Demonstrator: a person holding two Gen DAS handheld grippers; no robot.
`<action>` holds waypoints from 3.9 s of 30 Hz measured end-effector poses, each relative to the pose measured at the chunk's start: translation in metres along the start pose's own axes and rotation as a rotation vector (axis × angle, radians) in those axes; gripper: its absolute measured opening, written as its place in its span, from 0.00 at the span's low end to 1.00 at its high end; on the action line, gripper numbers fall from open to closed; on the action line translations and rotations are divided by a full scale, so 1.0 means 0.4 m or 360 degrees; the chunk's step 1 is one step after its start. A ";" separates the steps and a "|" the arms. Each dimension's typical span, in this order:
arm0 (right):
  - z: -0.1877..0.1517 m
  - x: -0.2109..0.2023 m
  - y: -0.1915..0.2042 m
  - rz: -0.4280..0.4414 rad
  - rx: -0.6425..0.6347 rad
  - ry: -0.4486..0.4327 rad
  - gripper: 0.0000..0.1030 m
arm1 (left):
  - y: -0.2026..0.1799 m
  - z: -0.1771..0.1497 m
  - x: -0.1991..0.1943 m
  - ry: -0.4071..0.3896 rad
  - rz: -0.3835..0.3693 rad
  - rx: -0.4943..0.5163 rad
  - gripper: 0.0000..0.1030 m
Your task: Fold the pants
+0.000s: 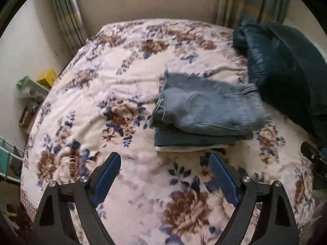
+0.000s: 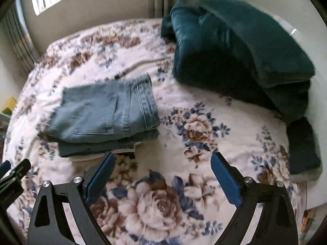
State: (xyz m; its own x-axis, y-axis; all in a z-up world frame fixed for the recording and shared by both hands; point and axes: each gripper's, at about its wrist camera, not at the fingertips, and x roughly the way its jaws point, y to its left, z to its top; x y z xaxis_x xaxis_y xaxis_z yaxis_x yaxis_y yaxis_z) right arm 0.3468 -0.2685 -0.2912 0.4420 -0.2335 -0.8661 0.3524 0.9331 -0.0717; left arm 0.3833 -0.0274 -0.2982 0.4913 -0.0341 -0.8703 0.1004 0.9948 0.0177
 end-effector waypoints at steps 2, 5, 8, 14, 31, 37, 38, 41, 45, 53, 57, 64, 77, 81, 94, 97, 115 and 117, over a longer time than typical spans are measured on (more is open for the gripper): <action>-0.015 -0.114 -0.013 0.0013 0.0011 -0.0052 0.94 | -0.016 -0.017 -0.103 -0.0063 0.0025 0.0049 0.86; -0.047 -0.298 -0.040 0.0042 0.0008 -0.0124 0.94 | -0.030 -0.050 -0.238 -0.0143 0.0042 0.0084 0.86; -0.088 -0.441 -0.075 0.0058 -0.0020 -0.0184 0.94 | -0.035 -0.083 -0.375 -0.0201 0.0024 0.0071 0.86; -0.182 -0.738 -0.155 0.0125 -0.0056 -0.0304 0.94 | -0.051 -0.162 -0.664 -0.0357 0.0032 0.0082 0.86; -0.461 -1.411 -0.247 0.0282 -0.0061 -0.0560 0.94 | -0.010 -0.357 -1.157 -0.0562 -0.0044 0.0116 0.86; -0.489 -1.496 -0.241 0.0276 -0.0038 -0.0614 0.94 | -0.006 -0.367 -1.186 -0.0593 -0.0017 0.0132 0.86; -0.487 -1.500 -0.237 0.0271 -0.0035 -0.0626 0.94 | -0.008 -0.362 -1.181 -0.0602 -0.0011 0.0135 0.86; -0.465 -1.489 -0.224 0.0225 -0.0041 -0.0658 0.94 | -0.011 -0.349 -1.168 -0.0593 0.0004 0.0136 1.00; -0.420 -1.437 -0.204 0.0208 -0.0043 -0.0655 0.96 | -0.011 -0.321 -1.126 -0.0596 0.0035 0.0122 1.00; -0.340 -1.293 -0.163 0.0205 -0.0092 -0.0571 0.97 | -0.017 -0.278 -1.027 -0.0516 0.0074 0.0093 1.00; -0.313 -1.243 -0.150 0.0175 -0.0117 -0.0558 0.99 | -0.016 -0.271 -0.991 -0.0484 0.0105 0.0065 1.00; -0.284 -1.196 -0.137 0.0179 -0.0135 -0.0535 0.99 | -0.012 -0.250 -0.955 -0.0444 0.0125 0.0031 1.00; -0.283 -1.151 -0.109 0.0239 -0.0156 -0.0505 0.99 | -0.003 -0.235 -0.950 -0.0454 0.0147 0.0018 1.00; -0.290 -1.141 -0.100 0.0252 -0.0159 -0.0499 0.99 | -0.001 -0.233 -0.955 -0.0463 0.0149 0.0010 1.00; -0.296 -1.138 -0.098 0.0255 -0.0168 -0.0502 0.99 | -0.012 -0.230 -0.960 -0.0479 0.0154 0.0007 1.00; -0.297 -1.137 -0.098 0.0253 -0.0163 -0.0501 0.99 | -0.015 -0.229 -0.961 -0.0481 0.0162 0.0005 1.00; -0.297 -1.130 -0.086 0.0251 -0.0159 -0.0499 0.99 | -0.006 -0.240 -0.972 -0.0483 0.0164 -0.0045 1.00; -0.297 -1.130 -0.087 0.0252 -0.0157 -0.0498 0.99 | -0.006 -0.240 -0.972 -0.0485 0.0166 -0.0047 1.00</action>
State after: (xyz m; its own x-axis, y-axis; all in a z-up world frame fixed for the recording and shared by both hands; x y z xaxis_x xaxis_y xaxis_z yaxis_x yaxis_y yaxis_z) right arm 0.0369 -0.1629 0.0440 0.7209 -0.1423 -0.6783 0.1851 0.9827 -0.0094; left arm 0.1088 -0.0073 -0.0070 0.7346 0.0456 -0.6769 0.0129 0.9966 0.0811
